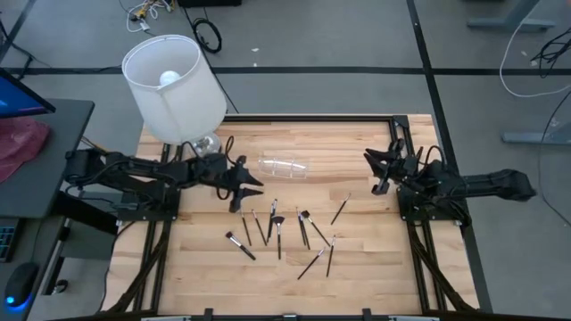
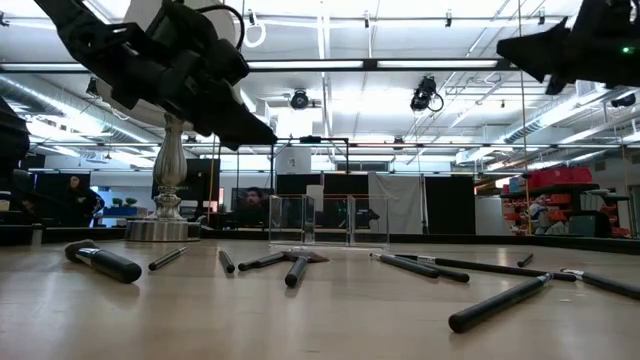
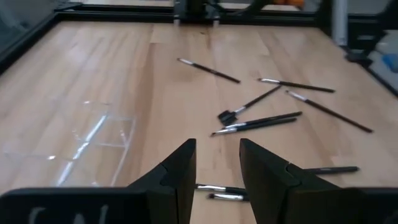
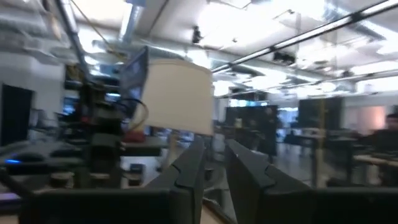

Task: Put items in baskets/containers
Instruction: Put the black powder brush into the transparent organizer

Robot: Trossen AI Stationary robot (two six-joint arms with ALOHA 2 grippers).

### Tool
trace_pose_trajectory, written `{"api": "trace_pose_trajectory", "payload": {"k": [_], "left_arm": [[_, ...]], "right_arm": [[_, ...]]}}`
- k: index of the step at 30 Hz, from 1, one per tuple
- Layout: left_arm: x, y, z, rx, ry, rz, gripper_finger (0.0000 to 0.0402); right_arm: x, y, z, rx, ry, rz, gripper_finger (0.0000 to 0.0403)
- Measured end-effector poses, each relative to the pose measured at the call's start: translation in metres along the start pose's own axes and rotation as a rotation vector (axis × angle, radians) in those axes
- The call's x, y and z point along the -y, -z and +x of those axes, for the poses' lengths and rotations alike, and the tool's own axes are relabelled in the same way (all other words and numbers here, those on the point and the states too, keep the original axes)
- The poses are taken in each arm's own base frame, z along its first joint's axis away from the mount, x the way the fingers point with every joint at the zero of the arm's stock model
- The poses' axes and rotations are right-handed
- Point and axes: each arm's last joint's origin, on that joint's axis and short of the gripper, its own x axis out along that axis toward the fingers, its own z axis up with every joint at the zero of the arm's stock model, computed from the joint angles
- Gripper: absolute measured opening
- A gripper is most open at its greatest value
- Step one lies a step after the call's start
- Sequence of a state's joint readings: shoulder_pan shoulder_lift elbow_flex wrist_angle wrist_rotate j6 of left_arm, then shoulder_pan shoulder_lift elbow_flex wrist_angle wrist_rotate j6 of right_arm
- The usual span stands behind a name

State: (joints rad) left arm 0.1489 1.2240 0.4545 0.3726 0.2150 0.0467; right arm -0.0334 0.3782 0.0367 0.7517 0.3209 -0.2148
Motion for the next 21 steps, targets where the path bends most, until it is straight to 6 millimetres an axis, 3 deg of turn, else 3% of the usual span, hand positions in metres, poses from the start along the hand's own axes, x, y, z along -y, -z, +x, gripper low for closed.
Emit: {"api": "trace_pose_trajectory", "payload": {"k": [5,10,21], "left_arm": [[0.002,0.000,0.000,0.009,0.119,0.066,0.0126],[0.013,0.004,0.000,-0.031,0.247,0.012,0.0126],[0.070,0.049,0.026,-0.213,0.419,0.024,0.0126]], "right_arm": [[-0.006,0.003,0.018,-0.108,-0.032,0.035,0.0086],[-0.013,0.019,0.031,-0.236,-0.050,0.033,0.0119],[-0.011,0.044,0.045,-0.328,0.005,0.035,0.0164]]}}
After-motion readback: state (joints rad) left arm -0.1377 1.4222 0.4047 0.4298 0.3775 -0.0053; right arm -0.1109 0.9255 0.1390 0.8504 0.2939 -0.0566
